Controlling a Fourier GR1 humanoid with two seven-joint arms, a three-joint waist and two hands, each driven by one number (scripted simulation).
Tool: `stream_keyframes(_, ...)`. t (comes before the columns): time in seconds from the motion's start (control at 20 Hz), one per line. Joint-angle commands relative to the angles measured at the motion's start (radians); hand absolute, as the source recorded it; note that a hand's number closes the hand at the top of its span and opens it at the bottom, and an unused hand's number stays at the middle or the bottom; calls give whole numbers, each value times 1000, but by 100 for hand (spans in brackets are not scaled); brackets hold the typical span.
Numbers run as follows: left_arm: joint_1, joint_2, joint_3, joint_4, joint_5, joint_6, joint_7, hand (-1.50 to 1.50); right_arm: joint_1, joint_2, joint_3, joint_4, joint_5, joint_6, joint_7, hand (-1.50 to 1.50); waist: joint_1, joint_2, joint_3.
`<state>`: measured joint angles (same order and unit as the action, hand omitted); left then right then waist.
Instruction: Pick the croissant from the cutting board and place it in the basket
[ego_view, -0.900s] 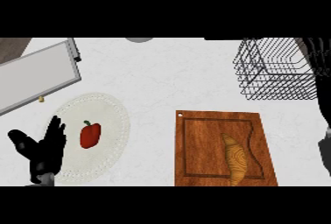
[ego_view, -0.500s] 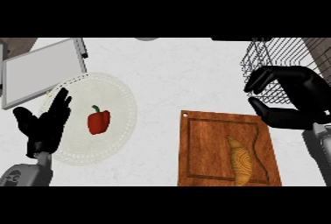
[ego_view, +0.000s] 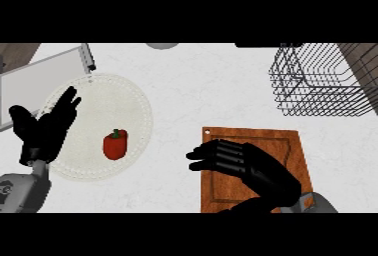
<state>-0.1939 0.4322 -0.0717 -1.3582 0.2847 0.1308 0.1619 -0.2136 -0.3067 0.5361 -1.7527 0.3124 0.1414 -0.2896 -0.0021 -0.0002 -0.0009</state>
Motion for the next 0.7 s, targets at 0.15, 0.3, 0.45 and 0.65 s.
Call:
stream_keyframes(0.15, 4, 25, 25, -2, -2, -22, 4, 0, -87, 19, 77, -187, 122, 122, 535, -150, -5, -9, -3)
stream_keyframes(0.3, -4, 35, 29, -11, 6, -26, 33, 0, -158, -65, 74, -238, 230, 200, 686, -150, -12, -17, -5)
stream_keyframes(0.45, -21, 15, 14, -1, -16, 1, 35, 0, -278, -165, 11, -225, 332, 292, 784, -150, -17, -15, -6)
stream_keyframes(0.65, 5, 23, 36, 1, 2, -36, 6, 0, -407, -121, -89, -282, 207, 505, 1026, -150, -3, -9, -3)
